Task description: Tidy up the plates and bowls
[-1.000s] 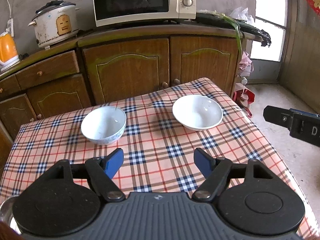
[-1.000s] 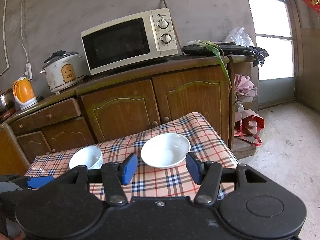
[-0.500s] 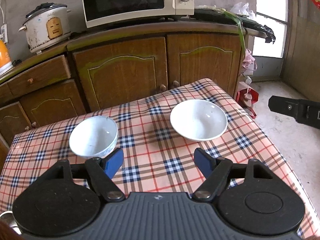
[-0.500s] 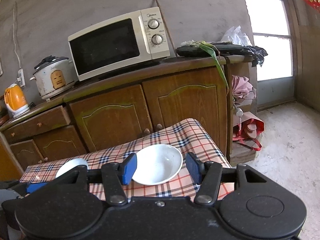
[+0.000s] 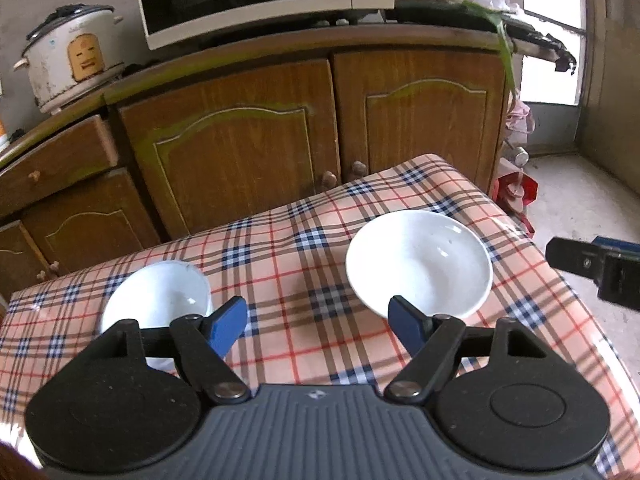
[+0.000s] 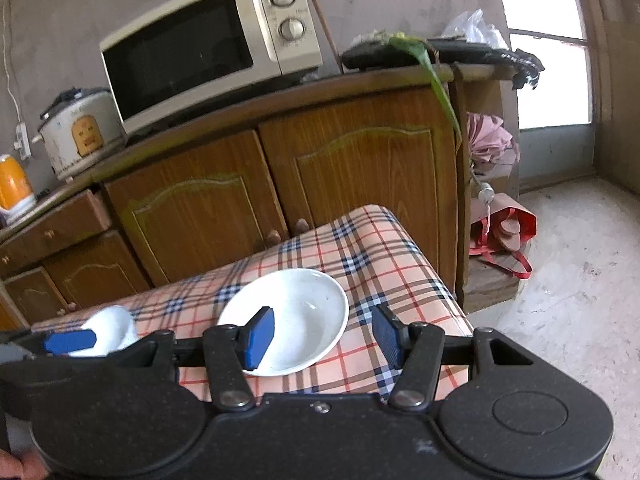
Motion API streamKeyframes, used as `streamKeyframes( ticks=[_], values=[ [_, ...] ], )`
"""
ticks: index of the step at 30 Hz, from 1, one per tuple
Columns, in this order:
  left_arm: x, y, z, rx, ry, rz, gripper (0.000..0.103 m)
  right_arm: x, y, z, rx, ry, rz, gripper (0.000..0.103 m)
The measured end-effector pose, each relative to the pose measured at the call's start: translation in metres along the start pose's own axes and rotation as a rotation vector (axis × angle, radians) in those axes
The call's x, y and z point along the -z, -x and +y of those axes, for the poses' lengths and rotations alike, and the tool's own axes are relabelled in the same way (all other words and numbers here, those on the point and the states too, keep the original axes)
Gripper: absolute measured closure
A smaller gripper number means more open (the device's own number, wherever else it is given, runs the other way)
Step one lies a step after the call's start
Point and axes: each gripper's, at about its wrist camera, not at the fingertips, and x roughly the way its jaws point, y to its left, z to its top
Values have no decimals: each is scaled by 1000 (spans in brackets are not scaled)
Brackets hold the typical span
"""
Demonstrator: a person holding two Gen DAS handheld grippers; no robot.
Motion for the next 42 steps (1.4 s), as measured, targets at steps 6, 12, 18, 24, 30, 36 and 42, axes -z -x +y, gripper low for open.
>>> streamKeyframes(
  ticks=[6,12,18,24,30,36,42],
  values=[
    [-7,-35,1,16,29,16,24,0,-44,-4,-14,-7,43,36],
    [-11,-69,0,37,61,55,25,3,-82,-8,-7,-16,85,36],
    [-14,-93,-6,58,55,60,26,11,-113,-17,0,-56,122,36],
    [-15,-115,-16,60,22,80,43,19,-136,-24,-21,-109,153,36],
    [-13,-132,-15,97,45,106,72,22,-150,-25,-48,-143,159,68],
    [-12,-130,-10,145,100,95,79,27,-149,-20,-52,-142,149,84],
    [-8,-110,-11,154,96,78,81,29,-129,-14,-33,-123,123,84]
  ],
)
